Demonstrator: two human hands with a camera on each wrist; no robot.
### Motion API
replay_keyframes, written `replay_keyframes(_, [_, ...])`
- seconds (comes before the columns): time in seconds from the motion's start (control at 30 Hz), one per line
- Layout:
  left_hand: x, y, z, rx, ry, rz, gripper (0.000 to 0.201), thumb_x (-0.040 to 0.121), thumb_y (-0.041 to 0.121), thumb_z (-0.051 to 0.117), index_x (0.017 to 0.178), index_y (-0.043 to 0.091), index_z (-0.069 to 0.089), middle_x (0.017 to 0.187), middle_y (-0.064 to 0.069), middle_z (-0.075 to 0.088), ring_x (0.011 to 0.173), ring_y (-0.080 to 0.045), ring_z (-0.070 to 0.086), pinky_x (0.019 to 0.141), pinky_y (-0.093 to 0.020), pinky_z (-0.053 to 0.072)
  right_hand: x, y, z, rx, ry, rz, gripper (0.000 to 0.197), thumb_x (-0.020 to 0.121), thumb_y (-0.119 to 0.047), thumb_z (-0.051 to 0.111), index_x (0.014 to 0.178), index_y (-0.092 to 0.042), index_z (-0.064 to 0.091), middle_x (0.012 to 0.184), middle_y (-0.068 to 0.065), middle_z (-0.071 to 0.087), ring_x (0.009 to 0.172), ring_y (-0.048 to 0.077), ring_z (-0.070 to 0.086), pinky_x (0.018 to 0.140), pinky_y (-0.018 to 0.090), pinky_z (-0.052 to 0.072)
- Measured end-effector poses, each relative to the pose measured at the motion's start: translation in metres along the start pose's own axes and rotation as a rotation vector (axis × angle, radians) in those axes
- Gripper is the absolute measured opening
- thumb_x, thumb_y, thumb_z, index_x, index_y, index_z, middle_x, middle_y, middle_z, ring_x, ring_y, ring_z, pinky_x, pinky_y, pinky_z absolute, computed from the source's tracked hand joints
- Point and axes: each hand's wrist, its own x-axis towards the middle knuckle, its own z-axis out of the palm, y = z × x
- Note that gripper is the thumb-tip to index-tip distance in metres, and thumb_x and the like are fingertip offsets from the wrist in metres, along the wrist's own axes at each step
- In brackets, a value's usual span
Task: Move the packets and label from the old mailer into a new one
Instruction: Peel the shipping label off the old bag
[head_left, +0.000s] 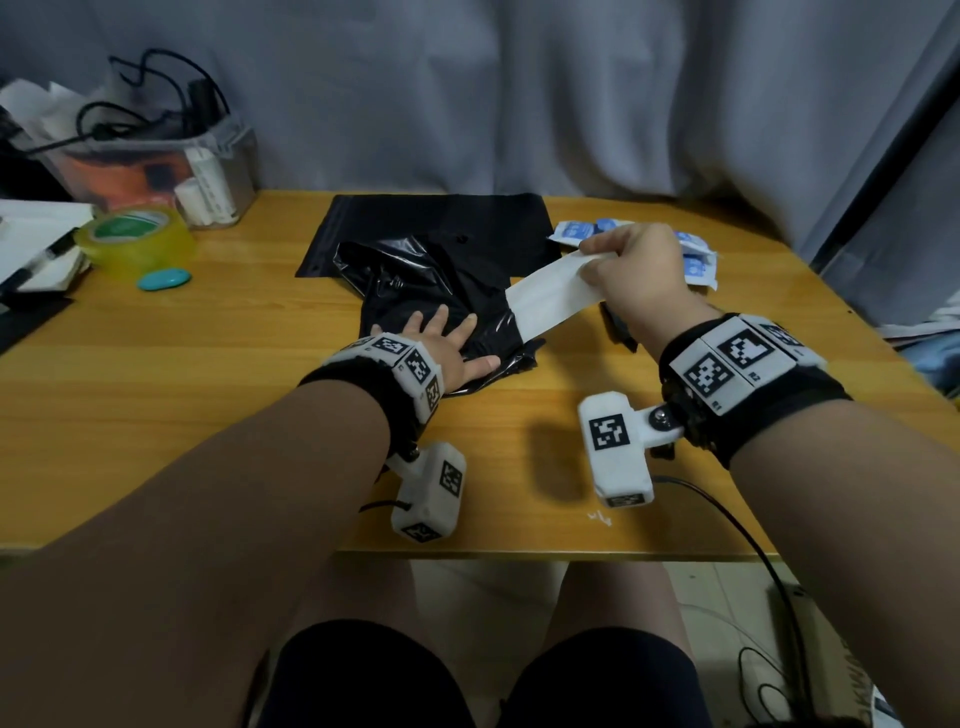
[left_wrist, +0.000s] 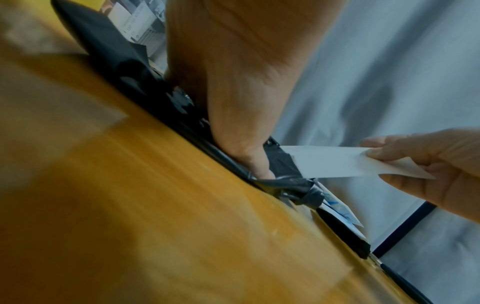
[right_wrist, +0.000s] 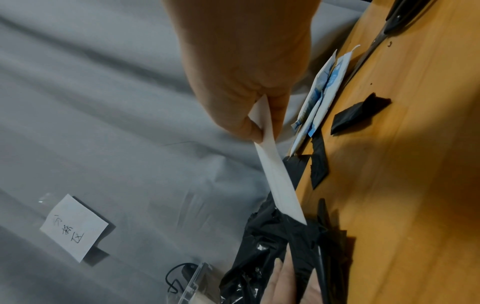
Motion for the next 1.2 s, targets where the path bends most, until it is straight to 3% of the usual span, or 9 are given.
replay_keyframes(0.27, [-0.009,-0.003,0.005,0.014,0.01,-0.013,0.076,0.084,0.075,0.017,0.145,0.042,-0.014,0.157,0.008,-0.018,0.146,-0.024,-0.009,0.113,-0.062,0.005,-0.007,0.003,-0.001,0.03,0.0,-0.007,0.029,0.089,-0.003,0.056,0.116,-0.01,0.067,0.125,0.008,0.06,0.115,0.02,0.054,0.096,0.026,0.043])
replay_keyframes(0.43, [-0.012,0.0,-0.006,0.063,-0.005,0.017,0.079,0.087,0.071,0.022,0.148,0.033,-0.01,0.158,-0.001,-0.013,0.146,-0.031,-0.001,0.117,-0.052,0.011,-0.005,0.009,0.002,0.053,0.007,-0.01,0.028,0.088,-0.003,0.058,0.114,-0.009,0.067,0.118,0.008,0.063,0.104,0.02,0.057,0.09,0.026,0.046])
replay_keyframes(0.6, [-0.014,-0.003,-0.013,0.042,0.085,0.105,0.078,0.088,0.068,0.029,0.151,0.023,0.013,0.157,-0.009,0.014,0.143,-0.029,0.022,0.115,-0.045,0.021,-0.003,0.018,0.003,0.093,-0.016,0.041,0.027,0.088,-0.005,0.059,0.114,-0.009,0.066,0.1,0.0,0.057,0.091,0.012,0.053,0.079,0.021,0.045])
replay_keyframes(0.67, [-0.014,-0.002,-0.01,0.026,0.162,0.1,0.078,0.088,0.068,0.03,0.15,0.022,0.017,0.158,-0.009,0.012,0.144,-0.028,0.017,0.117,-0.049,0.015,-0.004,0.02,0.004,0.122,-0.033,0.061,0.026,0.089,-0.007,0.06,0.114,-0.008,0.066,0.097,-0.001,0.056,0.088,0.011,0.053,0.072,0.019,0.045])
replay_keyframes(0.77, [-0.014,0.004,-0.008,-0.019,0.249,0.202,0.082,0.09,0.06,0.039,0.151,0.016,0.006,0.159,-0.007,-0.001,0.147,-0.022,0.003,0.119,-0.046,0.004,-0.005,0.022,0.007,0.161,-0.061,0.095,0.025,0.088,-0.009,0.063,0.112,-0.007,0.066,0.093,0.004,0.06,0.072,0.009,0.052,0.056,0.017,0.041])
replay_keyframes(0.87, [-0.017,0.011,-0.01,-0.135,0.168,0.315,0.084,0.093,0.051,0.043,0.15,0.017,-0.008,0.159,-0.007,0.003,0.145,-0.022,0.015,0.118,-0.037,0.018,-0.004,0.024,0.009,0.193,-0.078,0.127,0.023,0.087,-0.008,0.063,0.11,-0.004,0.066,0.075,0.0,0.057,0.051,0.002,0.05,0.037,0.011,0.036])
replay_keyframes(0.93, [-0.016,0.015,-0.012,-0.121,0.132,0.304,0.08,0.094,0.052,0.039,0.149,0.023,-0.012,0.158,-0.01,0.013,0.14,-0.026,0.029,0.113,-0.037,0.029,-0.004,0.024,0.007,0.197,-0.086,0.133,0.021,0.089,-0.009,0.062,0.109,-0.007,0.066,0.073,-0.002,0.055,0.053,0.004,0.047,0.032,0.007,0.032])
replay_keyframes(1.03, [-0.013,0.023,-0.013,0.025,0.084,0.222,0.07,0.096,0.056,0.026,0.148,0.031,-0.013,0.158,-0.014,0.007,0.143,-0.032,0.021,0.115,-0.044,0.024,-0.002,0.022,0.003,0.196,-0.057,0.101,0.022,0.09,-0.011,0.061,0.111,-0.008,0.065,0.089,0.001,0.06,0.068,0.007,0.052,0.051,0.011,0.046])
replay_keyframes(1.2, [-0.012,0.031,-0.014,0.162,0.029,0.108,0.064,0.095,0.059,0.017,0.146,0.039,-0.015,0.158,-0.014,-0.006,0.144,-0.039,0.009,0.115,-0.052,0.017,0.0,0.021,-0.003,0.149,-0.031,0.04,0.029,0.087,-0.008,0.063,0.116,-0.008,0.066,0.105,0.005,0.06,0.09,0.016,0.058,0.075,0.024,0.051])
